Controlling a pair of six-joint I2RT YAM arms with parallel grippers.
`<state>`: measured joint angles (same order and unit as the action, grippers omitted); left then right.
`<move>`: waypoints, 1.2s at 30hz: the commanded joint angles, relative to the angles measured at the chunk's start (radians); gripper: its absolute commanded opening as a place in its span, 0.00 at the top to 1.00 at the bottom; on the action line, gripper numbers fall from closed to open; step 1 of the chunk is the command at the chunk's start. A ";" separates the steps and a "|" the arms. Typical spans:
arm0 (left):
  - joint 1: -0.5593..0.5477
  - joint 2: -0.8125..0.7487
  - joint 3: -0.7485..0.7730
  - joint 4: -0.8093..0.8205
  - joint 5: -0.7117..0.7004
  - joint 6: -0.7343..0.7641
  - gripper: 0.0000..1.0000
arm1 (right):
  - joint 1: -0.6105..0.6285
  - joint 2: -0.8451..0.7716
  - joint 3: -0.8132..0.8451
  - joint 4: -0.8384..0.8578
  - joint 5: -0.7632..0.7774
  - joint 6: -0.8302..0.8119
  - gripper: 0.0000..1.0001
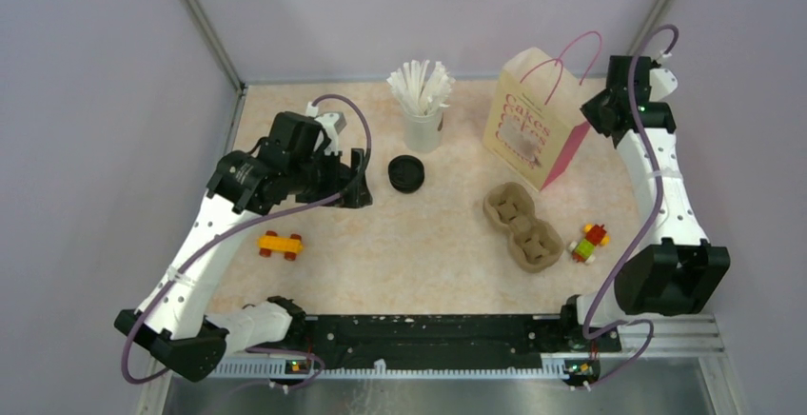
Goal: Pack the takeout coffee
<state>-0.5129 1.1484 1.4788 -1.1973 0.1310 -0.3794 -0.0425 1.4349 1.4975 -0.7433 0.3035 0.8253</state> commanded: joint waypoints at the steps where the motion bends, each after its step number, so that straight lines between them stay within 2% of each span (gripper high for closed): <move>1: -0.004 0.003 0.015 0.011 -0.029 -0.026 0.01 | -0.003 0.001 0.027 0.037 -0.003 -0.056 0.85; 7: -0.004 0.011 0.035 -0.006 -0.039 -0.030 0.01 | -0.003 0.031 0.072 0.013 -0.020 -0.090 1.00; 18: -0.004 0.036 0.058 -0.032 -0.181 -0.013 0.01 | -0.003 0.048 0.336 -0.110 -0.053 -0.266 1.00; 24: -0.004 0.063 0.075 -0.031 -0.220 0.016 0.01 | -0.002 -0.004 0.398 -0.201 -0.096 -0.365 1.00; 29: -0.004 0.078 0.099 -0.034 -0.269 0.022 0.01 | 0.018 -0.061 0.454 -0.259 -0.225 -0.449 1.00; 32: -0.002 0.090 0.117 -0.037 -0.282 0.015 0.01 | 0.091 -0.075 0.544 -0.353 -0.274 -0.482 1.00; 36: -0.001 0.106 0.151 -0.040 -0.271 0.000 0.01 | 0.152 -0.128 0.572 -0.382 -0.386 -0.452 1.00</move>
<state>-0.5137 1.2446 1.5684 -1.2423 -0.1230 -0.3687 0.0635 1.4044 2.0079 -1.0760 0.0677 0.3847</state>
